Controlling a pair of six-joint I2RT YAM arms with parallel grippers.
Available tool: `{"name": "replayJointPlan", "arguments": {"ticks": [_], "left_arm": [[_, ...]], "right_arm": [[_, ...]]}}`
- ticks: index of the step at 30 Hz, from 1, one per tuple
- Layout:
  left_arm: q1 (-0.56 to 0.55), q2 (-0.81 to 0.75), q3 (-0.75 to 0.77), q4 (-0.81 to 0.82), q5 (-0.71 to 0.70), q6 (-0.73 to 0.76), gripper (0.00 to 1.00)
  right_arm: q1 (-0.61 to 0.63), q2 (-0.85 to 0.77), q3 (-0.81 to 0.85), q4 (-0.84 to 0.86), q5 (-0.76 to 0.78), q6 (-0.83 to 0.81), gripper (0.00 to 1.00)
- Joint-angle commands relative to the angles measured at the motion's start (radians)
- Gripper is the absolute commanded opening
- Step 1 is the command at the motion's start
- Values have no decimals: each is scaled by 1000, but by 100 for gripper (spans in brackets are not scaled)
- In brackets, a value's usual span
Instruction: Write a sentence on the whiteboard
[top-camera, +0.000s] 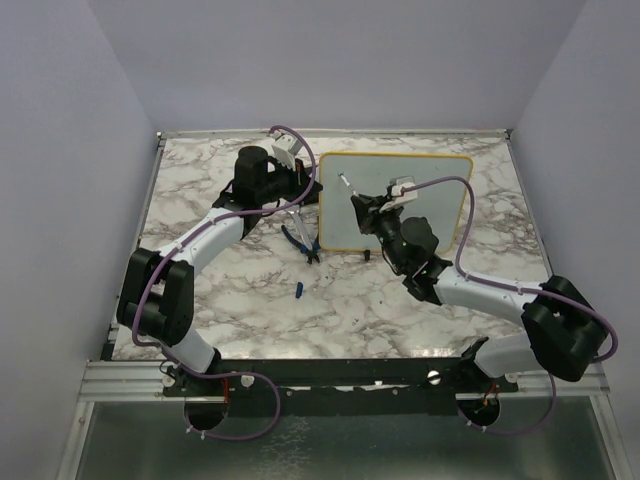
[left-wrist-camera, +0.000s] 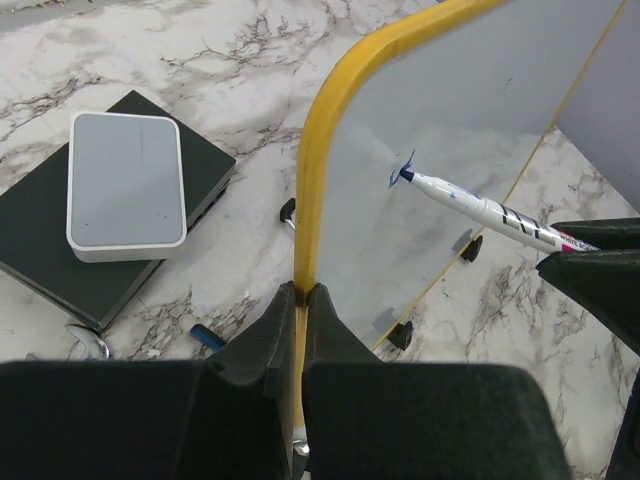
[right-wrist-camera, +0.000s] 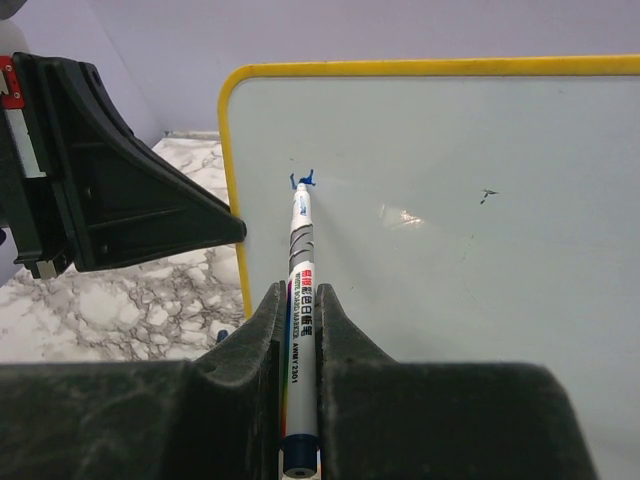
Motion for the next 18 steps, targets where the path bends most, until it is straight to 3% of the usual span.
{"name": "replayJointPlan", "arguments": {"ticks": [1,18], "left_arm": [[-18,5,-20,0,21,18,1],[-19,-2,-12,-9,12,20,0]], "right_arm": [[-5,35,39,-1,0,-25,1],[-4,79,34,-41,-65,-6,1]]}}
